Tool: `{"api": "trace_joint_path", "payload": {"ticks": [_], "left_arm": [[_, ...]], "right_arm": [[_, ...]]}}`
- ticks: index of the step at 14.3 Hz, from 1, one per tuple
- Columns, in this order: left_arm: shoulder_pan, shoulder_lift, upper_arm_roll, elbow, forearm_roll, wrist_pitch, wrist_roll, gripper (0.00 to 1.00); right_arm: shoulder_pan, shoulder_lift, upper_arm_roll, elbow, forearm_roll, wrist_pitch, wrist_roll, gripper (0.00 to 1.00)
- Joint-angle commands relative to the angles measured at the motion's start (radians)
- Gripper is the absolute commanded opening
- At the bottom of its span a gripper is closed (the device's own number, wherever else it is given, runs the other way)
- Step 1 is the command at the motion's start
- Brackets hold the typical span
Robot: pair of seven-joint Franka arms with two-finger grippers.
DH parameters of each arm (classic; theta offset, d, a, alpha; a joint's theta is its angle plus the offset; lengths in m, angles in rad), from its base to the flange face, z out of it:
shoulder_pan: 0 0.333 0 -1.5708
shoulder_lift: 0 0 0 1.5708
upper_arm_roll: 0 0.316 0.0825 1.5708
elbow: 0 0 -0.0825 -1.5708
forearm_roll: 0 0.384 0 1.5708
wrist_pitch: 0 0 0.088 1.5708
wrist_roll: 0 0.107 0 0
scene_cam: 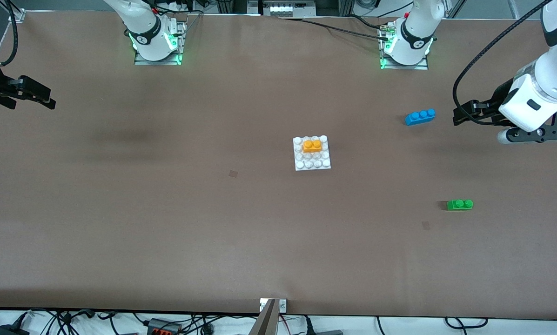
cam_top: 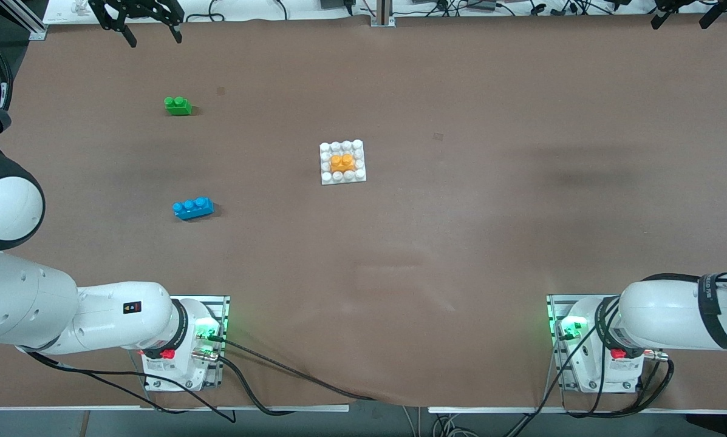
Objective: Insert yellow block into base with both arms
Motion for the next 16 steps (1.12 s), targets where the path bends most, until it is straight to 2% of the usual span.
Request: {"api": "trace_joint_path", "payload": {"ticks": [1,3,10,16], "left_arm": [[-0.009,-0.004,0.002,0.011,0.041,0.004,-0.007,1.0],[-0.011,-0.004,0.007,0.01,0.084,0.004,0.001,1.0],[0.006,-0.006,0.01,0.01,-0.014,0.021,-0.01,1.0],[0.006,-0.003,0.013,0.011,-0.014,0.018,0.002,1.0]], "right_arm": [[0.002,-0.009,0.002,-0.002,-0.008,-0.003,0.016,1.0],[0.002,-0.009,0.002,-0.002,-0.008,-0.002,0.016,1.0],[0.002,-0.009,0.002,-0.002,-0.008,-0.002,0.016,1.0],[0.003,-0.009,0.002,-0.002,-0.008,-0.002,0.016,1.0]]}}
